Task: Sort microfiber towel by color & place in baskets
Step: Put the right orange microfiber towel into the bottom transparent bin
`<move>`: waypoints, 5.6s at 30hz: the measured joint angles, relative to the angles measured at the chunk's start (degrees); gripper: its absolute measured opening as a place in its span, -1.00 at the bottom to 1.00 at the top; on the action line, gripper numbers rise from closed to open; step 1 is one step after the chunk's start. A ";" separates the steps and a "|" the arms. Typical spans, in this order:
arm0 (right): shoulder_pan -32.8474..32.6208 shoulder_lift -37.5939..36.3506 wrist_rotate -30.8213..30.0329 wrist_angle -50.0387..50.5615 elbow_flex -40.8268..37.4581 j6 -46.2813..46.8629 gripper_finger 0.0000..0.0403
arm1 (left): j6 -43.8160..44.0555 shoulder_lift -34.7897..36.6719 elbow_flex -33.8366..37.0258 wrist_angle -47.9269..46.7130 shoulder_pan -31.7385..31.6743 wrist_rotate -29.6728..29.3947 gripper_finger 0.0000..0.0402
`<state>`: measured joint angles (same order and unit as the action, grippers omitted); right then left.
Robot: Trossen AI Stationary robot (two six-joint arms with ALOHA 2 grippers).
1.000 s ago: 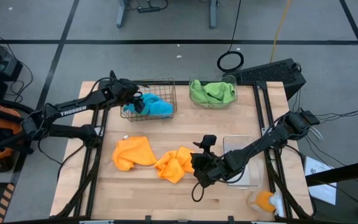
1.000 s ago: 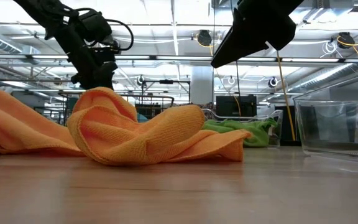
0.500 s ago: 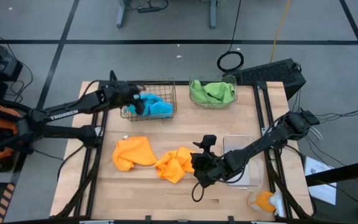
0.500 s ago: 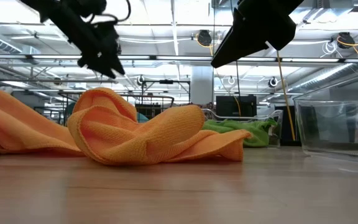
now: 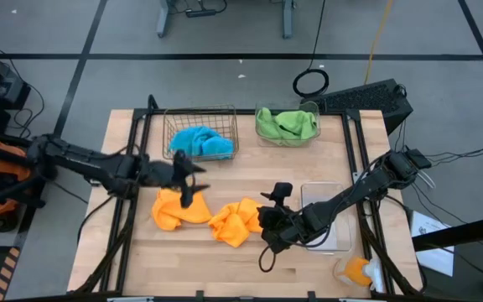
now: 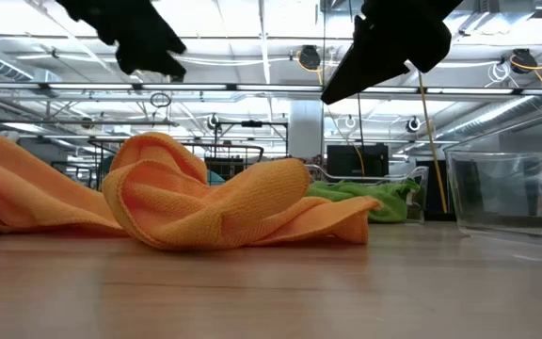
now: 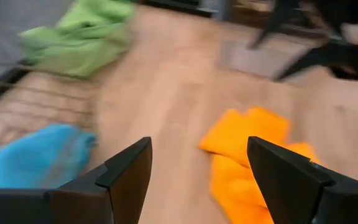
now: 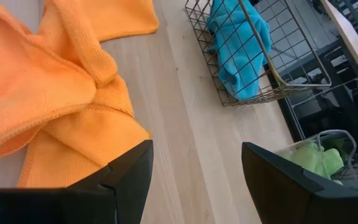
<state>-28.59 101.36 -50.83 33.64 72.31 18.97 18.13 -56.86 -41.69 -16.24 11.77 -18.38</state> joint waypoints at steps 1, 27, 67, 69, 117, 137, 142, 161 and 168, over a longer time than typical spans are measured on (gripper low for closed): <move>-0.01 0.00 -0.03 -0.01 0.00 -0.03 0.17 | 0.00 0.02 0.85 1.37 2.05 -0.28 0.34; 0.15 0.00 -0.07 -0.61 0.00 -2.54 0.17 | 8.56 -27.86 8.25 35.81 20.04 -10.23 0.34; 0.49 0.02 10.73 -12.04 -3.29 7.74 0.17 | 1.68 -52.88 3.26 42.81 16.87 -19.74 -0.81; 0.51 0.02 11.17 -16.79 -5.73 6.55 0.18 | -0.15 -51.80 3.41 42.26 17.22 -20.82 -0.81; 4.52 0.04 31.81 -53.58 -23.30 -5.07 -0.20 | -22.88 -43.42 3.24 45.83 16.40 -34.63 -0.82; 0.59 0.04 23.02 -47.50 -23.23 -27.30 0.21 | -21.42 -44.28 3.24 45.72 10.77 -21.87 -0.82; -0.55 0.04 15.23 -41.01 -20.95 -32.72 0.45 | -21.90 -44.28 3.24 45.47 10.64 -21.79 -0.82; -1.22 3.67 5.90 -9.88 -13.05 -53.93 0.54 | -26.70 -44.28 3.28 42.38 10.09 -21.76 -0.82; 0.89 10.53 4.93 -18.37 -13.05 -57.81 0.54 | -27.60 -44.28 3.32 42.77 8.75 -20.73 -0.82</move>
<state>-27.70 111.89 -45.89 15.27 59.27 -38.84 -9.47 -101.14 -38.37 26.53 20.53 -39.11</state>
